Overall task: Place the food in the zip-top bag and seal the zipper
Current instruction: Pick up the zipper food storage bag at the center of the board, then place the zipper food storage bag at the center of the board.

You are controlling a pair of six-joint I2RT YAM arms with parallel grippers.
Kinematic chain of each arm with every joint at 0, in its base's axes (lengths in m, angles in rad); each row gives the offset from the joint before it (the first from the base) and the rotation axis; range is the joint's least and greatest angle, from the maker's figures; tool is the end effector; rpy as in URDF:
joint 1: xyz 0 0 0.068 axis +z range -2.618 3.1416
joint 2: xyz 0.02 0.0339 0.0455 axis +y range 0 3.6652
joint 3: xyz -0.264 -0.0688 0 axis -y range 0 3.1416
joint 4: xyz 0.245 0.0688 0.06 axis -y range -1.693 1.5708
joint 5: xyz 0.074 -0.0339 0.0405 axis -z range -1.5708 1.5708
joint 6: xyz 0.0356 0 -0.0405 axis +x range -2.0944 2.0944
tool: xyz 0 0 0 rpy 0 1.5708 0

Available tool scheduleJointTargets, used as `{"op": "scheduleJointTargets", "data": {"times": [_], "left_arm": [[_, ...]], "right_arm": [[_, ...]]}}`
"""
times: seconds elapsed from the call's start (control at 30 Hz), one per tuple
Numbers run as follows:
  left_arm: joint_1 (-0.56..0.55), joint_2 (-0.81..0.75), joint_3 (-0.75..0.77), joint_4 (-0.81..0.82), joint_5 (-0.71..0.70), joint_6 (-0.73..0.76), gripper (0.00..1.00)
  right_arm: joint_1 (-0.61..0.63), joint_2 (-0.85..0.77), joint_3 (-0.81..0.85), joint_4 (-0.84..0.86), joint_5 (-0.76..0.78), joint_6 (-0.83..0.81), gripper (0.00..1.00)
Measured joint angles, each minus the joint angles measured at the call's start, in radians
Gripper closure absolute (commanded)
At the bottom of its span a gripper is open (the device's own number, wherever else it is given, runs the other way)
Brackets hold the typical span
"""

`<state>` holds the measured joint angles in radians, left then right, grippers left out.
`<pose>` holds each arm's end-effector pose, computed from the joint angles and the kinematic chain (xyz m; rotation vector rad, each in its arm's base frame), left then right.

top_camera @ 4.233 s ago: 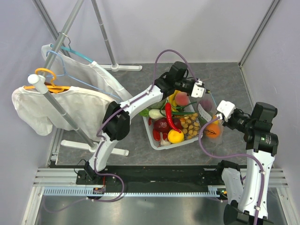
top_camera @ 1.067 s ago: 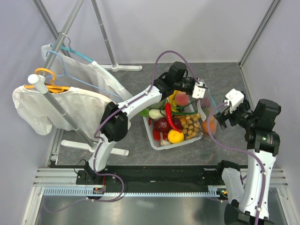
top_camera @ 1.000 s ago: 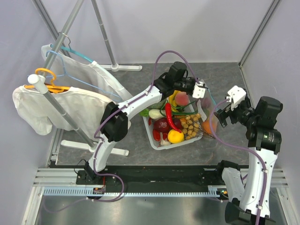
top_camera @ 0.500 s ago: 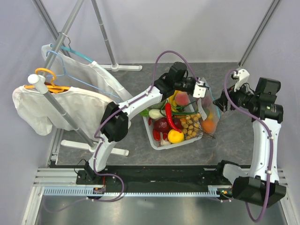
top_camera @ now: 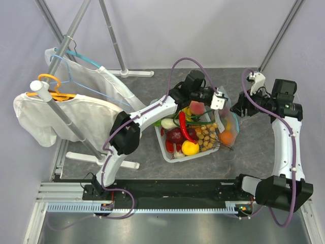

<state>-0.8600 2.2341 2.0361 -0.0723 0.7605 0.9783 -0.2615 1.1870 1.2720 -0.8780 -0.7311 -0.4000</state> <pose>0.3277 -0.4182 0.3055 1.6931 0.6305 -0.6120 0.2290 -0.0367 0.3673 -0.4838 2.1157 0.4909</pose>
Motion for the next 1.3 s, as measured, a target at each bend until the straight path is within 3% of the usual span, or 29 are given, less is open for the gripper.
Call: {"op": "scheduleJointTargets", "data": {"times": [0.13,0.2,0.23,0.27,0.3,0.33,0.4,0.43,0.47,0.5,0.57,0.6,0.7,0.8,1.07,1.3], "left_arm": [[-0.006,0.000,0.000,-0.001,0.000,0.011,0.98],[-0.010,0.000,0.000,-0.001,-0.001,0.021,0.98],[-0.013,0.000,0.000,-0.001,-0.002,0.027,0.98],[-0.015,0.000,0.000,-0.002,-0.005,0.036,0.98],[-0.017,0.000,-0.001,-0.002,-0.006,0.038,0.96],[-0.018,0.000,-0.001,-0.002,-0.011,0.042,0.83],[-0.021,0.000,-0.001,-0.003,-0.021,0.044,0.71],[-0.021,0.000,-0.001,-0.003,-0.024,0.042,0.56],[-0.022,0.000,0.000,-0.004,-0.027,0.037,0.50],[-0.022,0.000,0.003,-0.004,-0.027,0.022,0.37],[-0.022,0.000,0.011,-0.006,-0.030,-0.005,0.28],[-0.021,0.000,0.021,-0.008,-0.042,-0.031,0.11],[-0.016,-0.003,0.045,-0.007,-0.068,-0.074,0.03],[-0.005,-0.017,0.056,-0.007,-0.097,-0.122,0.02],[0.034,-0.105,0.067,-0.007,-0.157,-0.286,0.00],[0.051,-0.212,0.068,-0.053,-0.175,-0.402,0.00]], "right_arm": [[0.031,0.030,0.000,-0.003,0.030,-0.008,0.54],[0.052,0.043,0.002,-0.006,0.051,-0.015,0.75],[0.058,0.047,0.002,-0.007,0.058,-0.022,0.97],[0.069,0.052,0.002,-0.014,0.071,-0.014,1.00],[0.071,0.054,0.002,-0.015,0.077,-0.024,1.00],[0.072,0.055,0.003,-0.018,0.088,-0.018,1.00],[0.072,0.056,0.006,-0.021,0.111,-0.010,1.00],[0.070,0.056,0.008,-0.021,0.121,-0.002,1.00],[0.065,0.056,0.011,-0.020,0.126,0.013,1.00],[0.056,0.056,0.015,-0.020,0.127,0.031,1.00],[0.029,0.059,0.032,-0.019,0.129,0.072,1.00],[0.007,0.061,0.047,-0.016,0.134,0.105,1.00],[-0.051,0.070,0.085,0.009,0.154,0.198,1.00],[-0.094,0.076,0.104,0.066,0.187,0.305,1.00],[-0.100,0.091,0.076,0.389,0.386,0.767,1.00],[-0.071,0.310,0.121,0.631,0.446,1.137,1.00]]}}
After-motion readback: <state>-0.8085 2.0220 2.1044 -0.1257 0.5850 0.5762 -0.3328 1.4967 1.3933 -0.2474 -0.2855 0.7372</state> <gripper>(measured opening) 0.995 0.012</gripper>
